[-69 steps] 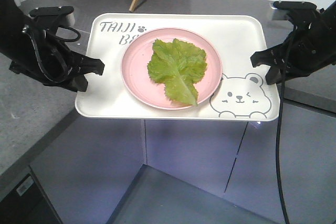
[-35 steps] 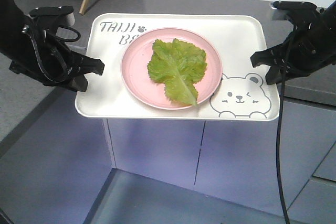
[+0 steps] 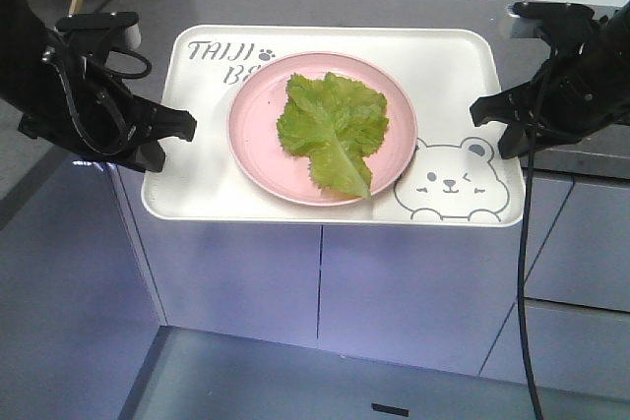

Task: Transfer vegetables to tray and serve
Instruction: 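Drive the base toward another counter carrying the tray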

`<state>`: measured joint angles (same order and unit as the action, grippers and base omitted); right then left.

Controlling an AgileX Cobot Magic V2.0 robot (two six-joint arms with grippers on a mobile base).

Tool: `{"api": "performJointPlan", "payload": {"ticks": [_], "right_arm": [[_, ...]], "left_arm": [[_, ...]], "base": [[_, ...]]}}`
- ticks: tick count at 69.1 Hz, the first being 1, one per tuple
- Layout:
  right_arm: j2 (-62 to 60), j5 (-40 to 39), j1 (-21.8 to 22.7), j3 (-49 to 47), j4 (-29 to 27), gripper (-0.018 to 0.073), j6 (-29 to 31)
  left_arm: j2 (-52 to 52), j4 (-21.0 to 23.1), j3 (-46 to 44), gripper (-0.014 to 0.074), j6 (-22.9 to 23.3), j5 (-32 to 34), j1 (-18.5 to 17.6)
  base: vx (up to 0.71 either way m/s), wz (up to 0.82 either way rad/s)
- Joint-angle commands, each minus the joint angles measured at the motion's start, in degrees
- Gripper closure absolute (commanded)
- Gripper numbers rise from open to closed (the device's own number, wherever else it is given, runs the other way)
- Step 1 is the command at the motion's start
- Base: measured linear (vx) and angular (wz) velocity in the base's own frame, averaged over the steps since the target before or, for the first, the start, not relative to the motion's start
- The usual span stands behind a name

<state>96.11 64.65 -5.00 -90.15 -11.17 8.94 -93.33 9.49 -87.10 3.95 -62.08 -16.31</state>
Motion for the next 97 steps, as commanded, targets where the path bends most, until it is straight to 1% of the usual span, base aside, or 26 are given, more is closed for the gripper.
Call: {"api": "performJointPlan", "payload": {"ticks": [1, 50, 97], "right_arm": [[-3.0, -2.1, -0.6, -1.4, -4.4, 0.0565, 1.6], [-3.0, -2.1, -0.6, -1.4, -4.4, 0.0565, 1.6], [-3.0, -2.1, -0.6, -1.4, -4.4, 0.0565, 1.6]], "left_arm": [[2.9, 5.4, -1.8, 0.0602, -1.3, 4.0, -1.2], [2.9, 5.4, -1.8, 0.0602, -1.3, 4.0, -1.2], [2.9, 5.4, -1.8, 0.0602, -1.3, 4.0, -1.2]], "base": [[-0.03, -0.22], [-0.02, -0.16], [0.0, -0.05]]}}
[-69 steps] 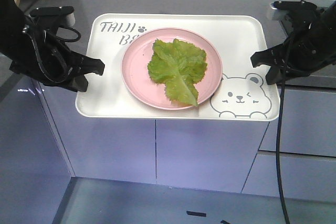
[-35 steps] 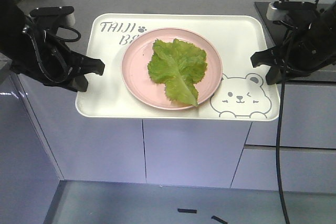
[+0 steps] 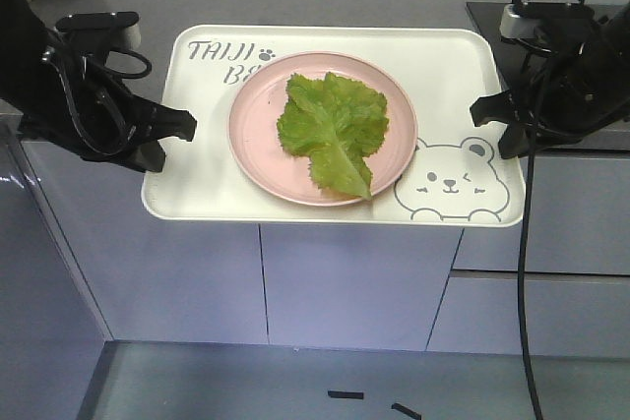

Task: Transfer vegetables to tray and serve
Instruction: 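Drive the base toward another counter carrying the tray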

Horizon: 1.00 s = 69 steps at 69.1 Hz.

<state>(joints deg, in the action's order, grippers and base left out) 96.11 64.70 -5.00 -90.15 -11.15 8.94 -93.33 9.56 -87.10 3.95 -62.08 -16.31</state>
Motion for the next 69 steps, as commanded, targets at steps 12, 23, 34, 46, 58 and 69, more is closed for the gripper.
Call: {"api": "performJointPlan", "payload": {"ticks": [12, 23, 34, 46, 58, 69], "right_arm": [[-3.0, -2.1, -0.6, -1.4, -4.4, 0.0565, 1.6], [-3.0, -2.1, -0.6, -1.4, -4.4, 0.0565, 1.6], [-3.0, -2.1, -0.6, -1.4, -4.4, 0.0565, 1.6], [-3.0, -2.1, -0.6, -1.4, -4.4, 0.0565, 1.6], [-3.0, -2.1, -0.6, -1.4, -4.4, 0.0565, 1.6], [-3.0, -2.1, -0.6, -1.4, -4.4, 0.0565, 1.6]], "left_arm": [[2.9, 5.3, -1.8, 0.0602, -1.3, 4.0, -1.2], [2.9, 5.3, -1.8, 0.0602, -1.3, 4.0, -1.2], [2.9, 5.3, -1.8, 0.0602, -1.3, 4.0, -1.2], [2.9, 5.3, -1.8, 0.0602, -1.3, 4.0, -1.2], [2.9, 5.3, -1.8, 0.0602, -1.3, 4.0, -1.2], [2.9, 5.3, -1.8, 0.0602, -1.3, 4.0, -1.2]], "base": [[0.01, -0.03], [0.02, -0.05], [0.03, 0.01], [0.03, 0.08], [0.03, 0.06], [0.03, -0.03]]}}
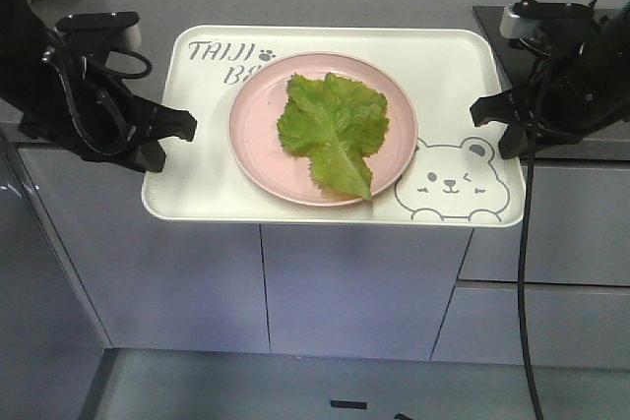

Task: Transfer vegetables to tray and serve
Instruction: 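Drive the base toward another counter carrying the tray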

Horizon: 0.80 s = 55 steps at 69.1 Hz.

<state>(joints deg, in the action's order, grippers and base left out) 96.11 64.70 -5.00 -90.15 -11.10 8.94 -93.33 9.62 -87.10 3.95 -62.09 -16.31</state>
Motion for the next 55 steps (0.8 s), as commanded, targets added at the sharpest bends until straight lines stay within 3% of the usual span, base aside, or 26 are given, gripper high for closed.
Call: {"api": "performJointPlan", "payload": {"ticks": [1, 55], "right_arm": [[-3.0, -2.1, -0.6, -1.4, -4.5, 0.0565, 1.6], [-3.0, -2.1, -0.6, -1.4, -4.5, 0.0565, 1.6]], "left_arm": [[2.9, 5.2, -1.8, 0.0602, -1.3, 4.1, -1.2], [2.9, 5.3, -1.8, 0.0602, -1.3, 4.1, -1.2]], "base": [[0.03, -0.05], [0.06, -0.02]]}}
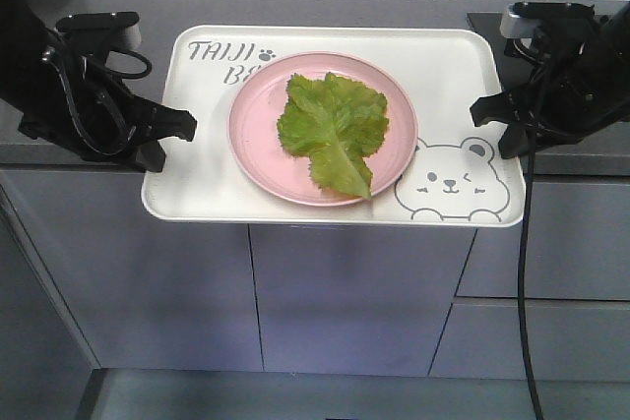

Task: Transfer vegetables to tray and serve
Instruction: 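Drive the base toward another counter carrying the tray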

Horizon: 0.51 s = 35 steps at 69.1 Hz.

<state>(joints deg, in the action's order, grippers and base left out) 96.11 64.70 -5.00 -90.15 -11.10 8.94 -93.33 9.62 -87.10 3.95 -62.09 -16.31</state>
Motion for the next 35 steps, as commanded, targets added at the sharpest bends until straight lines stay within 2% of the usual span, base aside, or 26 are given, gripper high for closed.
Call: {"api": "performJointPlan", "payload": {"ticks": [1, 35], "right_arm": [[-3.0, -2.1, -0.6, -1.4, -4.5, 0.0565, 1.6], [-3.0, -2.1, -0.6, -1.4, -4.5, 0.0565, 1.6]], "left_arm": [[2.9, 5.3, -1.8, 0.0602, -1.3, 4.1, -1.2], [2.9, 5.3, -1.8, 0.0602, -1.3, 4.1, -1.2]], "base": [[0.1, -0.01], [0.13, 0.03]]}}
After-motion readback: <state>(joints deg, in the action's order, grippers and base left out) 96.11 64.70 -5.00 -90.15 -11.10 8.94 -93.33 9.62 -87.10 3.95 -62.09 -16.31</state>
